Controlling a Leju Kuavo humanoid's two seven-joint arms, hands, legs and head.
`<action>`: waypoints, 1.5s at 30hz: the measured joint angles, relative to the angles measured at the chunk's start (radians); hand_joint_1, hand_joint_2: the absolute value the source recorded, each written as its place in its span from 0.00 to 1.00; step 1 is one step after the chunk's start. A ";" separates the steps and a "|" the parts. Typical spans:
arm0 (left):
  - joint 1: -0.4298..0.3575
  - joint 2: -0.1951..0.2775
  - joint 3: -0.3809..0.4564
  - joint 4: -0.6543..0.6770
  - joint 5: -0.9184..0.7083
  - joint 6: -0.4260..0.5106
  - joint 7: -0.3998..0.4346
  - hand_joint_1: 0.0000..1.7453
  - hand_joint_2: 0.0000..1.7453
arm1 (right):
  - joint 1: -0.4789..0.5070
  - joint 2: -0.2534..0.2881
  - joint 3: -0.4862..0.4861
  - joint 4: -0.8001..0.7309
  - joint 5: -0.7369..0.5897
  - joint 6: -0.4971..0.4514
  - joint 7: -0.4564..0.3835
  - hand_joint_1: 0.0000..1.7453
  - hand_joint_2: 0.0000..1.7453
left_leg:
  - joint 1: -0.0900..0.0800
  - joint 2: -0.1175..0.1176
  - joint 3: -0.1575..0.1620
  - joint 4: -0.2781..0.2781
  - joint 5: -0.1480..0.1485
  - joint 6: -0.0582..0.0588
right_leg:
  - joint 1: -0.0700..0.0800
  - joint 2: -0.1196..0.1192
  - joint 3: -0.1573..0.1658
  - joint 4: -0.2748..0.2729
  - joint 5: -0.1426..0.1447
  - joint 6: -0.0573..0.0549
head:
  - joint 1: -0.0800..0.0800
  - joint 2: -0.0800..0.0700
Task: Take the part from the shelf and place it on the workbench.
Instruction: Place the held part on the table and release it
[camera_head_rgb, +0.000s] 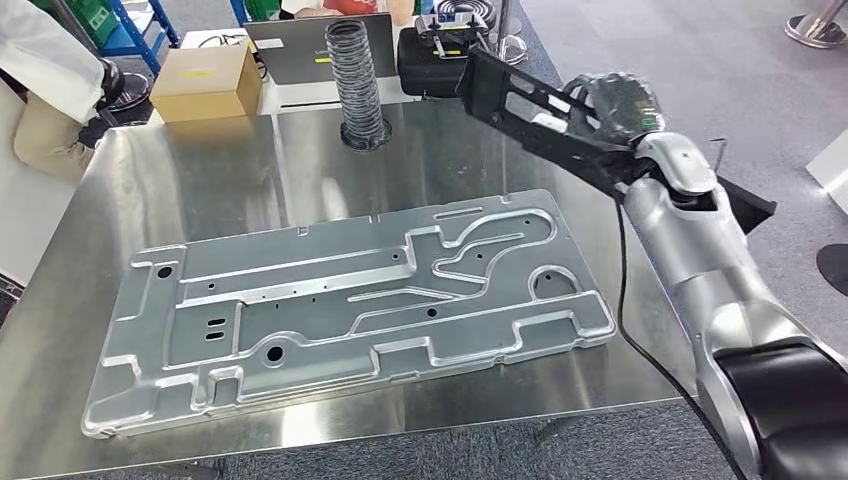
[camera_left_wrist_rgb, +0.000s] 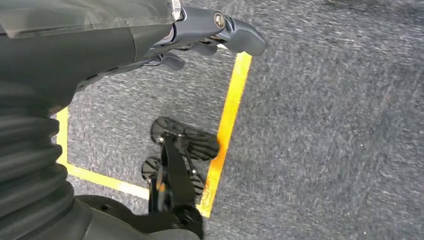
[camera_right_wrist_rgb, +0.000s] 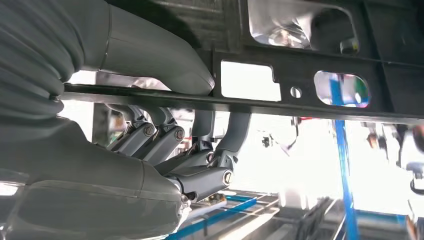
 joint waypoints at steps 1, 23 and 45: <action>-0.002 0.002 -0.001 0.000 -0.004 -0.001 0.000 0.00 1.00 | -0.016 0.020 0.025 0.043 0.026 -0.004 0.019 1.00 1.00 | -0.002 0.000 0.018 -0.043 0.014 0.005 | 0.002 0.000 -0.001 0.001 -0.001 0.003 | 0.000 0.000; -0.009 0.009 -0.004 0.000 -0.037 -0.011 -0.007 0.00 1.00 | -0.123 0.360 0.199 0.316 0.107 0.055 0.037 1.00 1.00 | 0.009 0.000 -0.011 0.053 -0.073 -0.025 | -0.002 -0.007 -0.024 -0.002 0.018 -0.012 | -0.003 0.000; -0.012 0.004 -0.009 0.000 -0.067 0.003 -0.083 0.00 0.00 | -0.047 0.516 0.216 0.295 -0.004 0.115 -0.009 0.00 0.00 | 0.005 -0.003 0.032 -0.066 0.012 0.019 | 0.010 -0.004 -0.068 0.129 -0.037 0.011 | 0.000 0.000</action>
